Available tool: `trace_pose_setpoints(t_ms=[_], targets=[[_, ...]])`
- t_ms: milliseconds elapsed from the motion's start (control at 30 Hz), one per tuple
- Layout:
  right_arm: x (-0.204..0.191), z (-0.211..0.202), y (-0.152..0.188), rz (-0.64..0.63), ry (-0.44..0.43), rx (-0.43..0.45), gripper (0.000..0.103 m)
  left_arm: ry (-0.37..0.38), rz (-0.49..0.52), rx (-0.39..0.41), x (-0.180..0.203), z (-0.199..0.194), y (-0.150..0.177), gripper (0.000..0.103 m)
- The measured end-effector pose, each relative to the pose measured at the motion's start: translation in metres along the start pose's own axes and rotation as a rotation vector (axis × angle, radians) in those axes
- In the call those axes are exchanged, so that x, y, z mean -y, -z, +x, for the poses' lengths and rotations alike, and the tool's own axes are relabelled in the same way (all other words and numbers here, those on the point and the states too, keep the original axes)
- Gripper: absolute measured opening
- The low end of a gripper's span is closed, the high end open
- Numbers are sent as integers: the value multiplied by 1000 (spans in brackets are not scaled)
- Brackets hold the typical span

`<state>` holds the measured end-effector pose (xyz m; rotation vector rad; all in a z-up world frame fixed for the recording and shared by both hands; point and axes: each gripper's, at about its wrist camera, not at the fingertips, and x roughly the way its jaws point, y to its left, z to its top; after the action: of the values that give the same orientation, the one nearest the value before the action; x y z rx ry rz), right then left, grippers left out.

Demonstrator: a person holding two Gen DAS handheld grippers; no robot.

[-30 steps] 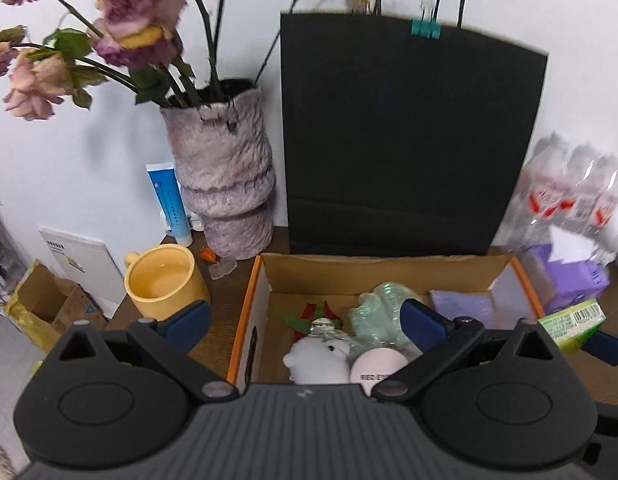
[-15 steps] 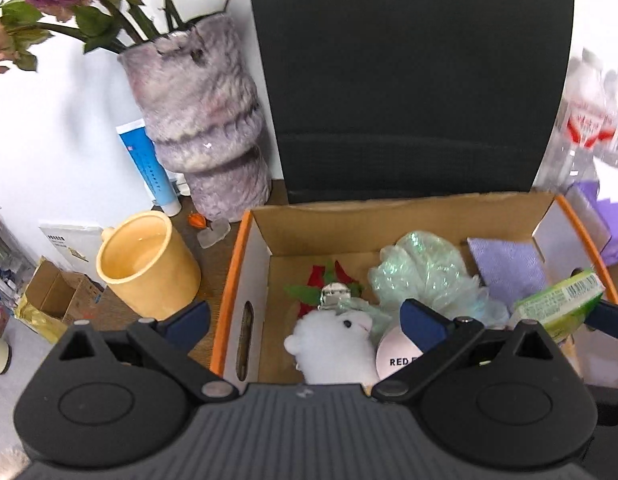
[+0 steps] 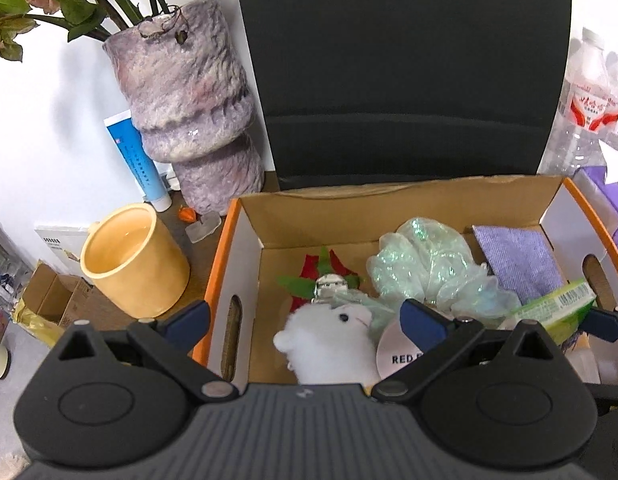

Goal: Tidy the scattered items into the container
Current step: 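Lower the tissue pack into the box and open the right gripper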

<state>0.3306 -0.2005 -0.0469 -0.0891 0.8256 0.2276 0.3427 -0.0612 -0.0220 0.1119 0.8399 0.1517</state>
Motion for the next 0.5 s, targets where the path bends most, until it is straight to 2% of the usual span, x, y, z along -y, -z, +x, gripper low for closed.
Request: trace_pose_setpoints(t_ms=[67, 133, 167, 200, 267, 367, 500], targets=[[4, 1, 1, 10, -3, 0, 64, 7, 0, -3, 1, 1, 0, 103], [8, 2, 1, 32, -17, -6, 76, 11, 8, -6, 3, 2, 2, 103], [10, 2, 1, 42, -27, -5, 88, 12, 5, -5, 3, 0, 2, 103], [12, 0, 2, 48, -39, 0, 92, 14, 0, -4, 2, -2, 3, 103], [14, -4, 3, 56, -58, 9, 93, 17, -9, -1, 0, -6, 5, 103], [14, -15, 5, 48, -64, 28, 101, 21, -24, 3, -3, -12, 7, 103], [8, -33, 7, 14, -52, 56, 102, 26, -44, 8, -7, -20, 10, 103]])
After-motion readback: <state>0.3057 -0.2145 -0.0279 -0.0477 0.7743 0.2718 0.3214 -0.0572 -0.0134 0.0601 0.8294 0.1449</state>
